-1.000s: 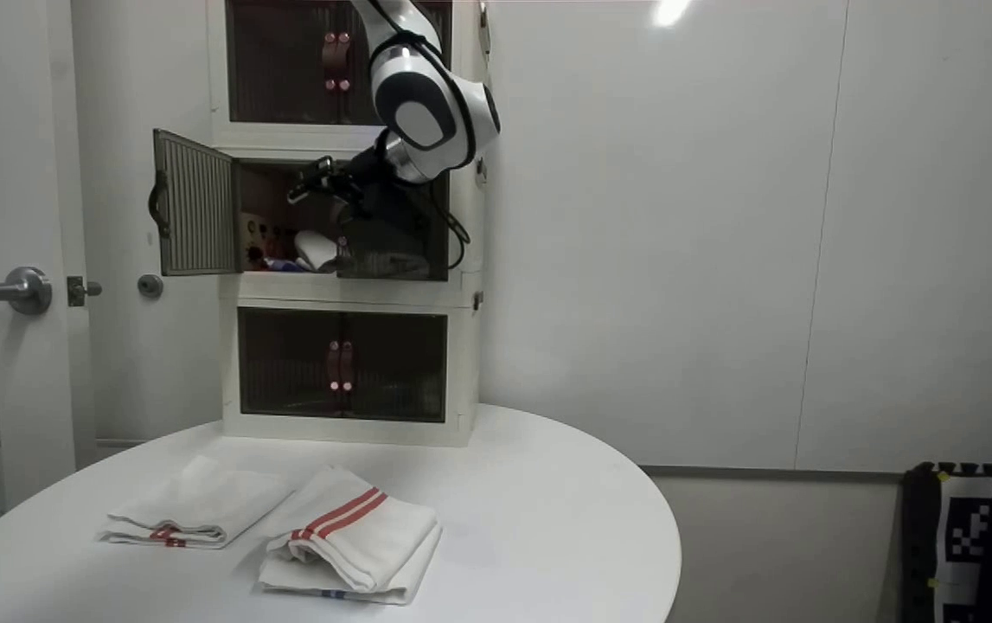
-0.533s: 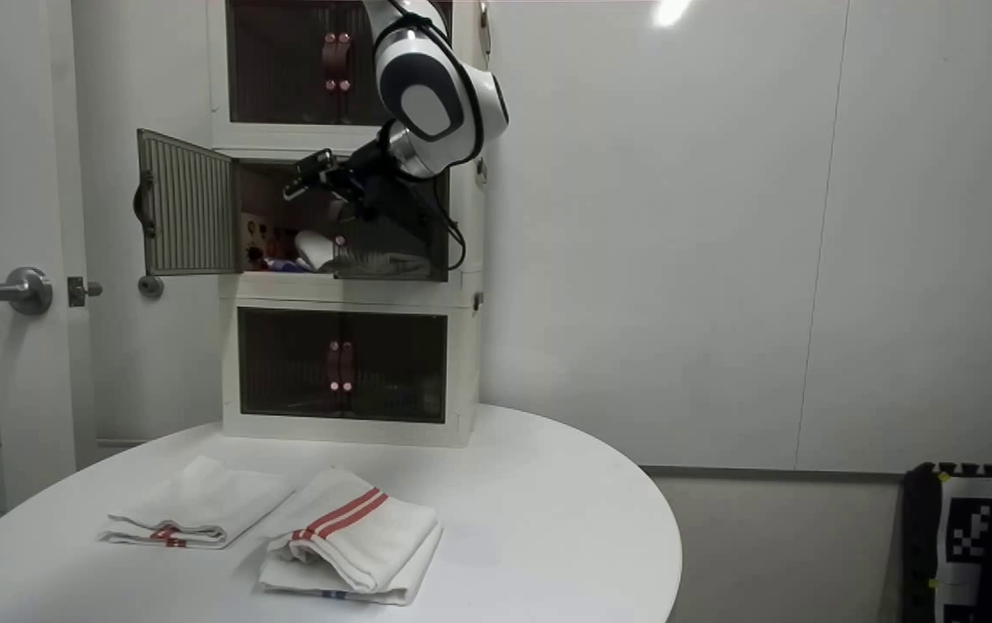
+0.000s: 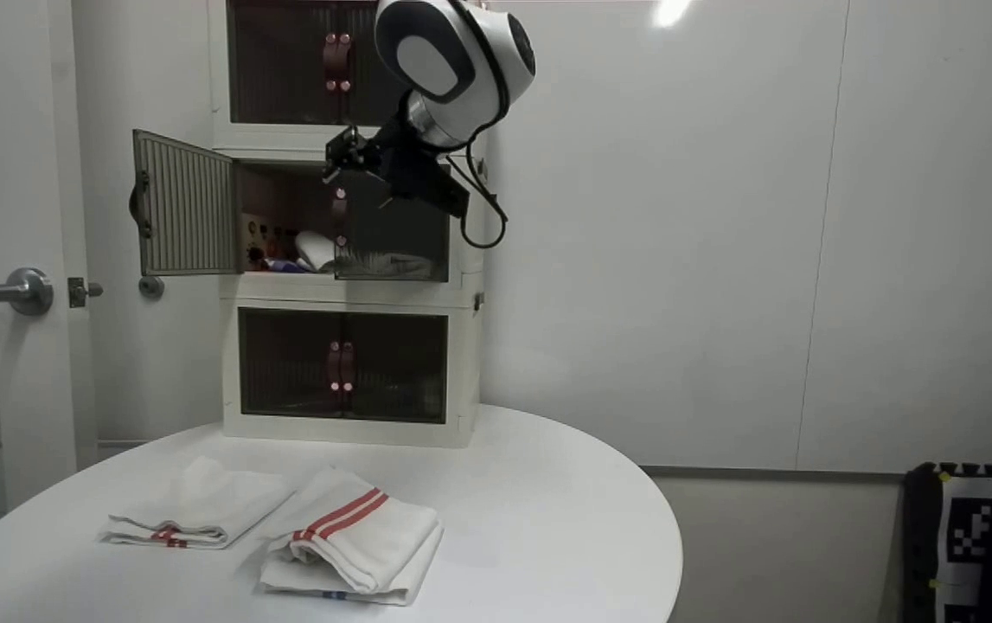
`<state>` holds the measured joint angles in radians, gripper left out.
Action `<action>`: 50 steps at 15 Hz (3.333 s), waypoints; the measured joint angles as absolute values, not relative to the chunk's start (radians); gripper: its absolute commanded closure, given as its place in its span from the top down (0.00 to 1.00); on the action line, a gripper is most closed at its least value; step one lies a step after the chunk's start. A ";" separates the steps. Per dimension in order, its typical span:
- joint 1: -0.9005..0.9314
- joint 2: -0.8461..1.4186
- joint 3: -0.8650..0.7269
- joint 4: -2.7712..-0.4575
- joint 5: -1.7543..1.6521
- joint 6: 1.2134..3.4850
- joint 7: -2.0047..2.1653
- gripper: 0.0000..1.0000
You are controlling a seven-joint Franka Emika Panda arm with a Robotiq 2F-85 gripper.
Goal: Open the drawer in the middle compartment
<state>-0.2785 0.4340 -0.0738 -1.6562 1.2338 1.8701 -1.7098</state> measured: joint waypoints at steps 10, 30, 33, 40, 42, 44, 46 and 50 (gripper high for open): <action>-0.181 0.258 -0.123 -1.724 1.107 2.028 -1.169 1.00; -0.013 0.398 -0.015 -1.224 0.238 1.839 -0.014 1.00; -0.014 0.452 -0.025 -1.192 0.236 1.848 0.067 1.00; -0.007 0.474 -0.083 -1.188 0.142 1.889 0.271 1.00; 0.003 0.479 -0.084 -1.189 0.120 1.888 0.321 1.00; 0.013 0.489 -0.084 -1.191 0.114 1.888 0.357 1.00; 0.021 0.507 -0.084 -1.192 0.114 1.893 0.387 1.00; 0.025 0.536 -0.091 -1.195 0.104 1.912 0.447 1.00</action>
